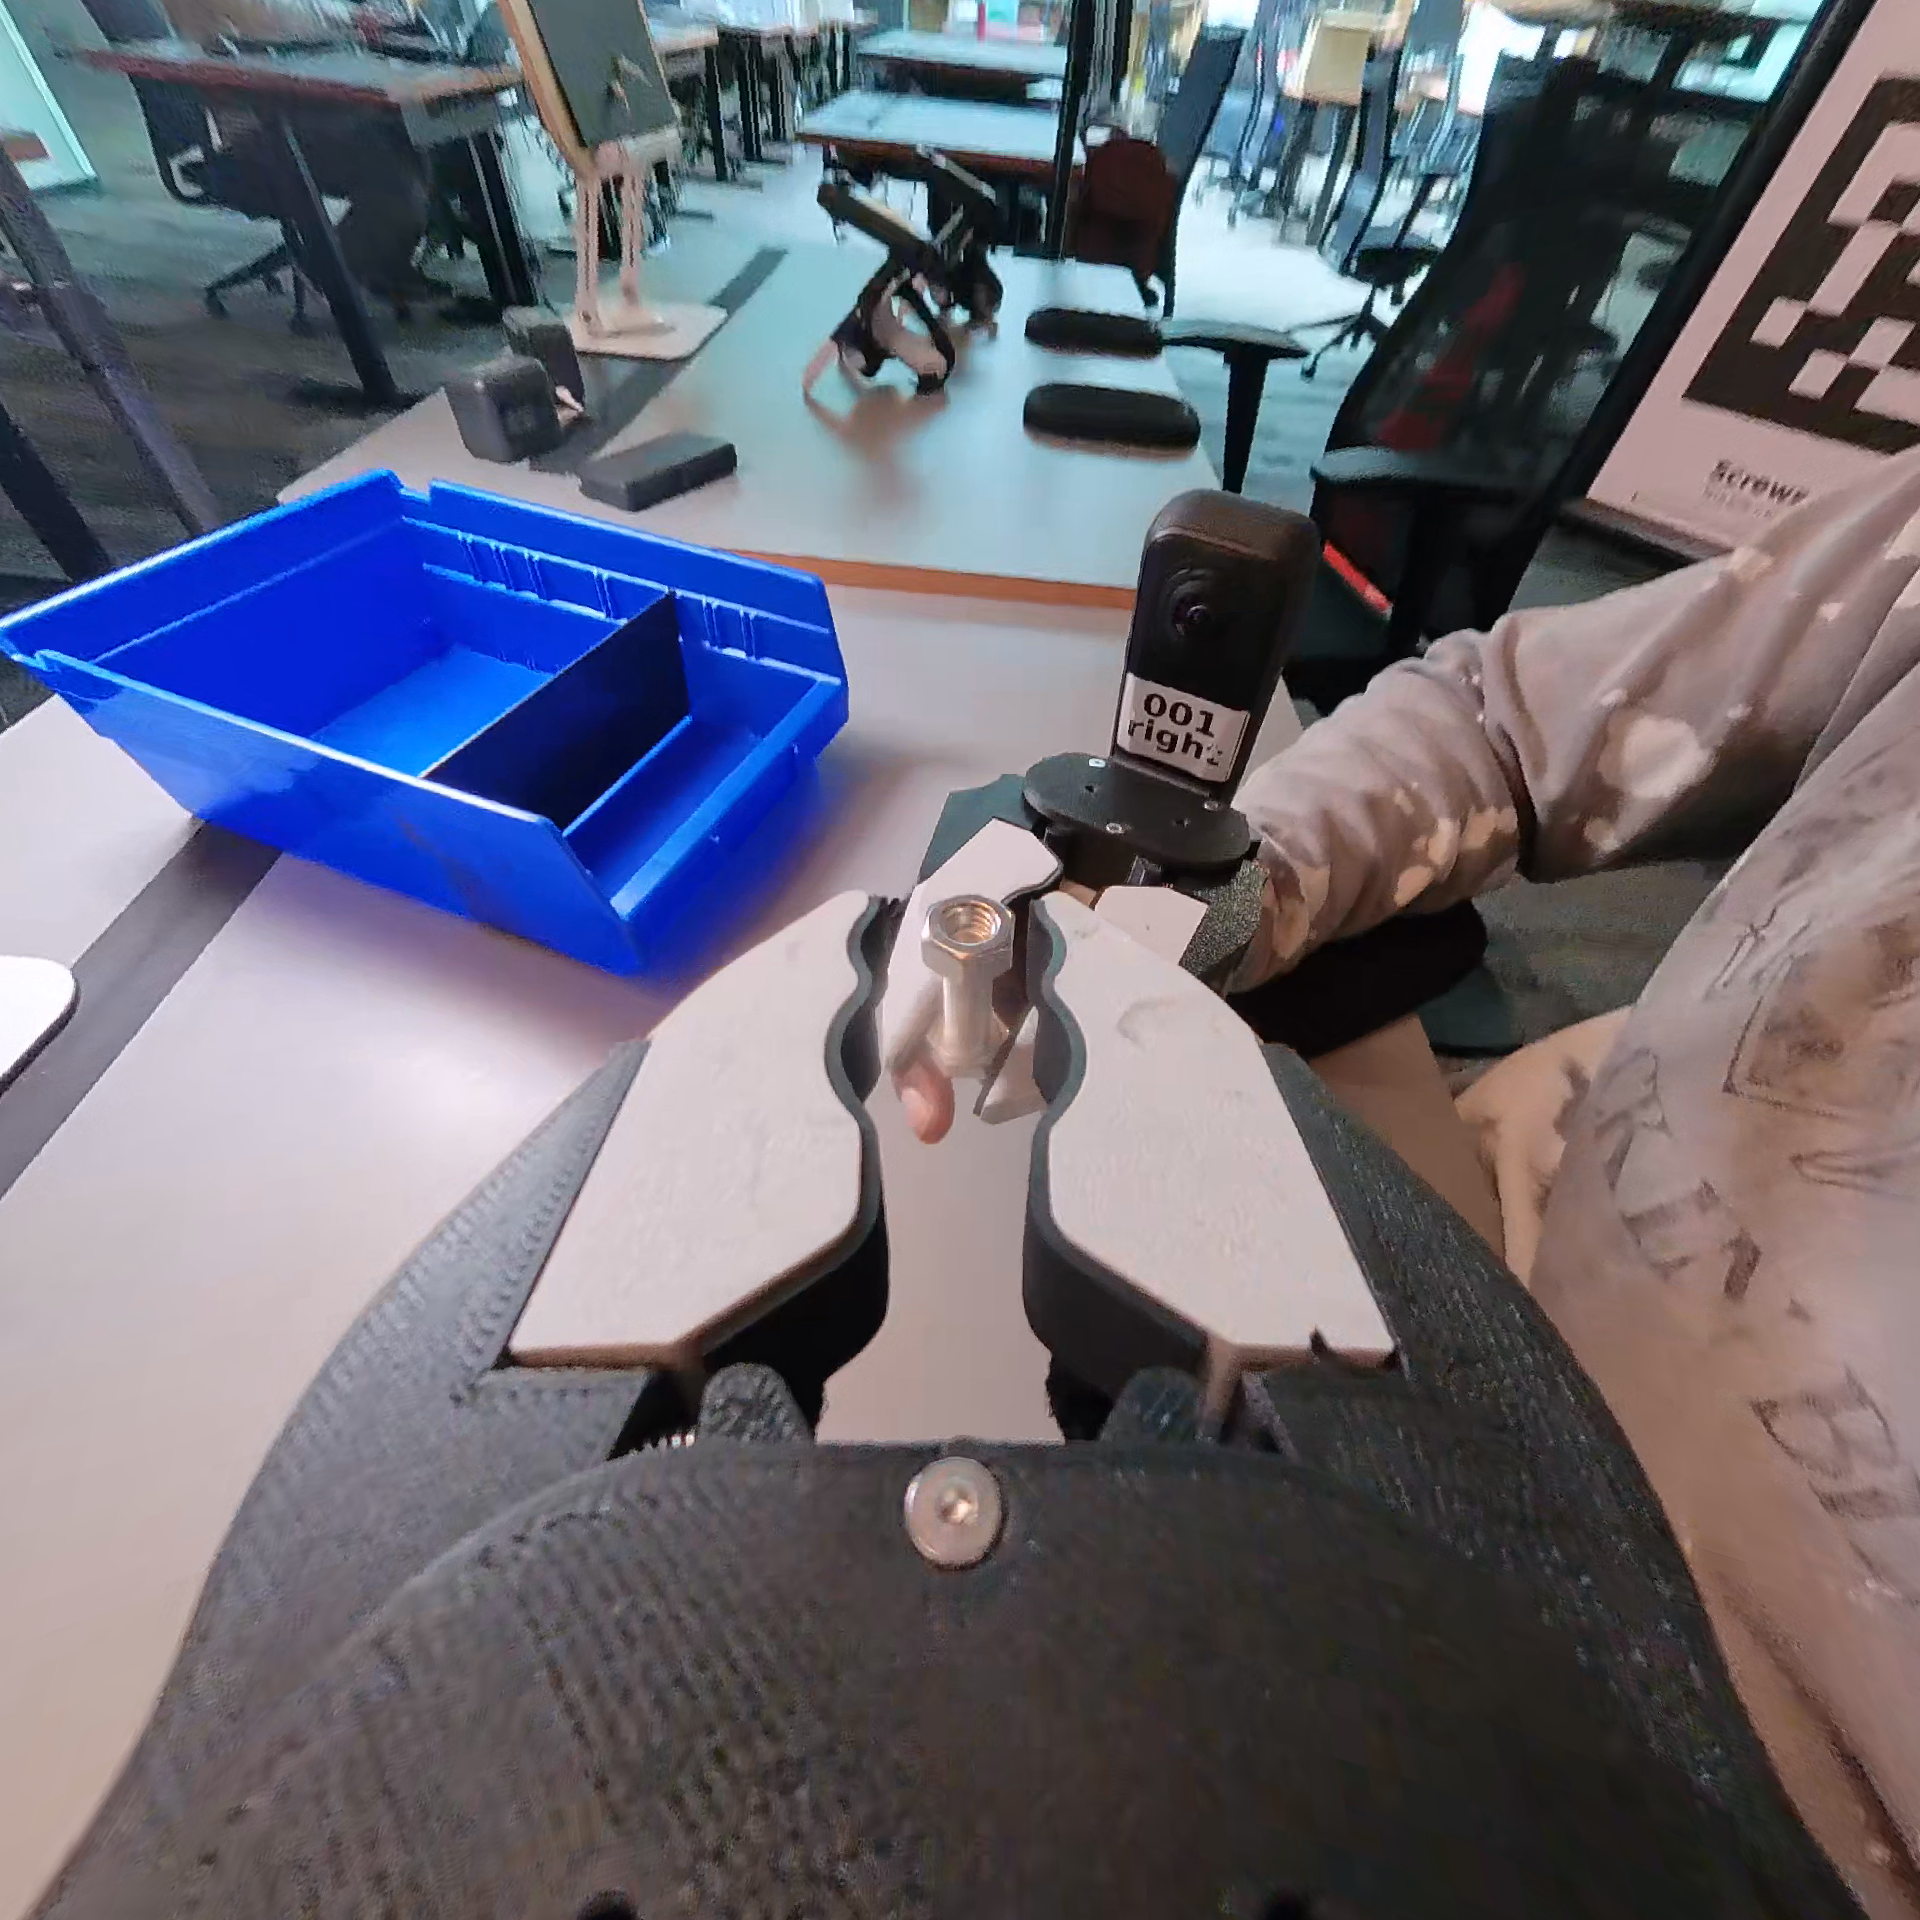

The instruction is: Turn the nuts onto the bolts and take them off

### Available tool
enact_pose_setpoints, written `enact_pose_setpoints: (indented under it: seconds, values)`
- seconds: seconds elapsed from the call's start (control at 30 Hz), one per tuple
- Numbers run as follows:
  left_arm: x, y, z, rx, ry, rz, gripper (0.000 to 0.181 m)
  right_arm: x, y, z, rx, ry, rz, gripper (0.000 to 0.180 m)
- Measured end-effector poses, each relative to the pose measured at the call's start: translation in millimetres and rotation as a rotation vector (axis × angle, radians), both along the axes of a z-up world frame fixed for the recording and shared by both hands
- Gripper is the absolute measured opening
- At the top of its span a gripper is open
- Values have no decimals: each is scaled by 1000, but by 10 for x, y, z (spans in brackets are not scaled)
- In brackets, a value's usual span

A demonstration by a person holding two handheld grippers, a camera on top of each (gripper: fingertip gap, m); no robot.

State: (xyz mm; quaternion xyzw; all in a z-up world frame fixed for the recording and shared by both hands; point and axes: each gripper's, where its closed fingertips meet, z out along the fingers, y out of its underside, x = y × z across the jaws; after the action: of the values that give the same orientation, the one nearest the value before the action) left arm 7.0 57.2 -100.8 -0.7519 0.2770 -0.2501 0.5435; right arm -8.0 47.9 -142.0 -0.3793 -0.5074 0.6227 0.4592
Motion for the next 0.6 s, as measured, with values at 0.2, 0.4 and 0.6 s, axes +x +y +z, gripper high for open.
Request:
enact_pose_setpoints:
  seconds: [0.2,0.4,0.6]
  values:
    - [36,30,-31,31,-49,-9,21,16,28,41,-5,18,-6,18]
    - [75,-18,35,90,-93,-49,18,62,-13,108,-26,51,39,18]
    - [110,-46,66,126,-128,-78,18,92,-57,139,-49,56,85,18]
